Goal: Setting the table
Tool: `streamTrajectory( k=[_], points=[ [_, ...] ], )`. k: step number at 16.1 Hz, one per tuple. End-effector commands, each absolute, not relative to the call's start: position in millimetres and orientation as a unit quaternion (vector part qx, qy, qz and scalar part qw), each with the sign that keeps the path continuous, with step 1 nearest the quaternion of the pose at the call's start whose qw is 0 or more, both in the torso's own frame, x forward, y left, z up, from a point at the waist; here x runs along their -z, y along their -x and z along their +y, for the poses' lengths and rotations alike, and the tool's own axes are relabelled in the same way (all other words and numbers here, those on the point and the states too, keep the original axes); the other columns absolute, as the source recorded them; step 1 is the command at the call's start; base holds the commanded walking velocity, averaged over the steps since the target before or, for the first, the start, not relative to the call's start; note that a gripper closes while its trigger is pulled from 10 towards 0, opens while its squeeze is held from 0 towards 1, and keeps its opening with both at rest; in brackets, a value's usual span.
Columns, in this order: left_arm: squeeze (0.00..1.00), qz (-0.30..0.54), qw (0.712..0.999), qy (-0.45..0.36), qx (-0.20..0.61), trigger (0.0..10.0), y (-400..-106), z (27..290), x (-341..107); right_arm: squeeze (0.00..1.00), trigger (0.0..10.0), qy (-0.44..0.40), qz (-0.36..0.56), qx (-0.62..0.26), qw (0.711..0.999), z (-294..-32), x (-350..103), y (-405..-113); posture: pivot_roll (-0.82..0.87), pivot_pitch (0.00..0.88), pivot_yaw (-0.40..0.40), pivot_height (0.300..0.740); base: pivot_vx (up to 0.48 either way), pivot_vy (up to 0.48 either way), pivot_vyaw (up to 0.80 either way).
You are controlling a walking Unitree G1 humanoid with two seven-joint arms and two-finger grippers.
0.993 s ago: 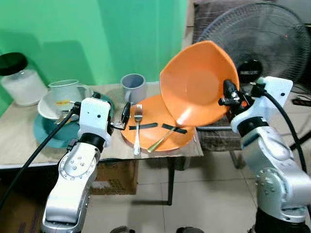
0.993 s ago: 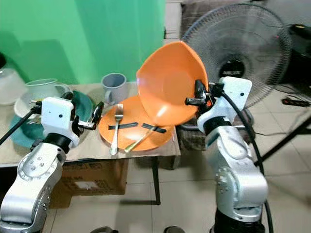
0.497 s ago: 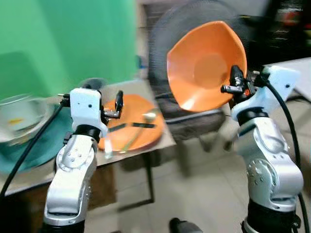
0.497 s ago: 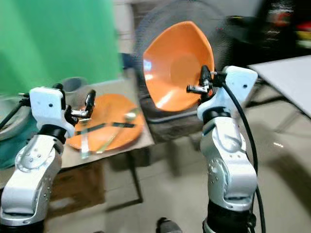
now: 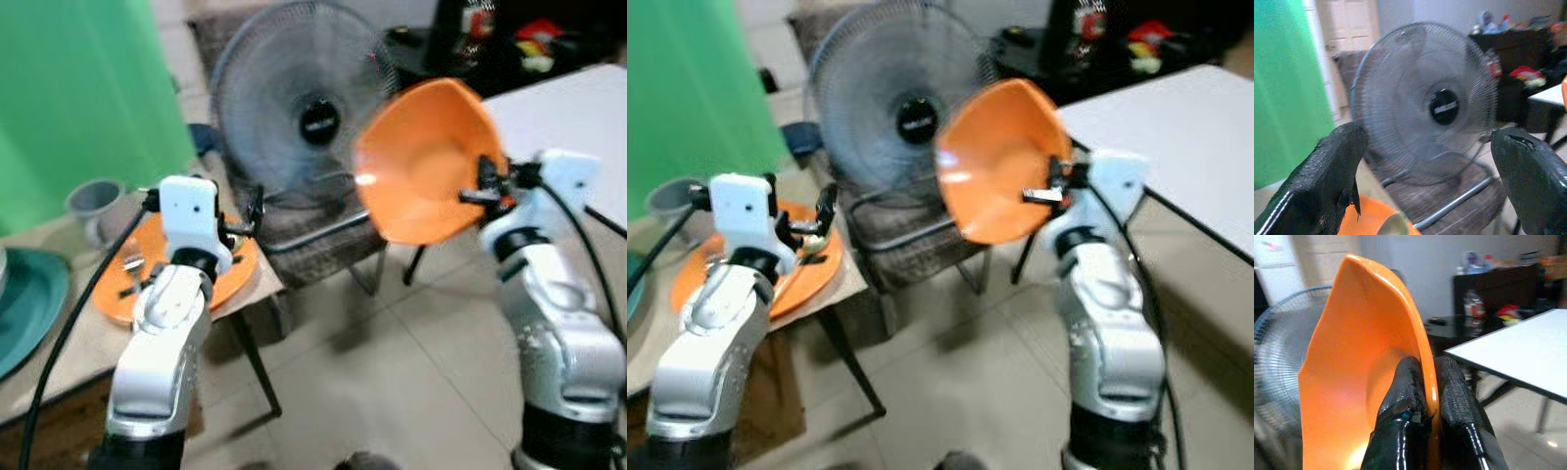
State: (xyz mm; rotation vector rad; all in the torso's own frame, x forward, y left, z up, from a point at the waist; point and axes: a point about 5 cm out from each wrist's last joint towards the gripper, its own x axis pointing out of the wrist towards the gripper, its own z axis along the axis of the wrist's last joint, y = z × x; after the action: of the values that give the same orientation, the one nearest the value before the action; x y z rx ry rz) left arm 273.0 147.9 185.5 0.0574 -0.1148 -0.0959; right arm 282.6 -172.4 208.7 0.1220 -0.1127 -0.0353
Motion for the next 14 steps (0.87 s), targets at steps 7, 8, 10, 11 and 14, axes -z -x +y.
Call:
streamTrajectory(
  k=[7,8,10,11,14],
  points=[
    [0.0,-0.04,0.998,-0.037,0.037,10.0,-276,156,-179,0.0,10.0,-0.027,-0.053,0.006,0.998,-168,-212,-276,-0.08,0.0,0.043,0.74,0.095,0.0,-0.77],
    [0.0,-0.043,0.998,-0.035,0.043,10.0,-277,155,-180,0.0,10.0,-0.024,-0.046,0.01,0.999,-169,-209,-275,-0.09,0.0,0.046,0.74,0.394,0.0,0.0],
    [0.0,-0.046,0.997,-0.035,0.053,10.0,-278,153,-182,0.0,10.0,-0.02,-0.038,0.015,0.999,-170,-206,-274,-0.09,0.0,0.051,0.74,0.411,0.0,0.0],
    [0.0,-0.046,0.997,-0.037,0.059,10.0,-278,151,-182,0.0,10.0,-0.02,-0.034,0.016,0.999,-170,-204,-273,-0.1,0.0,0.054,0.74,0.431,0.0,0.0],
    [0.0,-0.046,0.996,-0.038,0.063,10.0,-279,150,-182,0.0,10.0,-0.02,-0.025,0.016,0.999,-170,-202,-271,-0.1,0.0,0.057,0.74,0.434,0.0,-0.76]
  ],
)
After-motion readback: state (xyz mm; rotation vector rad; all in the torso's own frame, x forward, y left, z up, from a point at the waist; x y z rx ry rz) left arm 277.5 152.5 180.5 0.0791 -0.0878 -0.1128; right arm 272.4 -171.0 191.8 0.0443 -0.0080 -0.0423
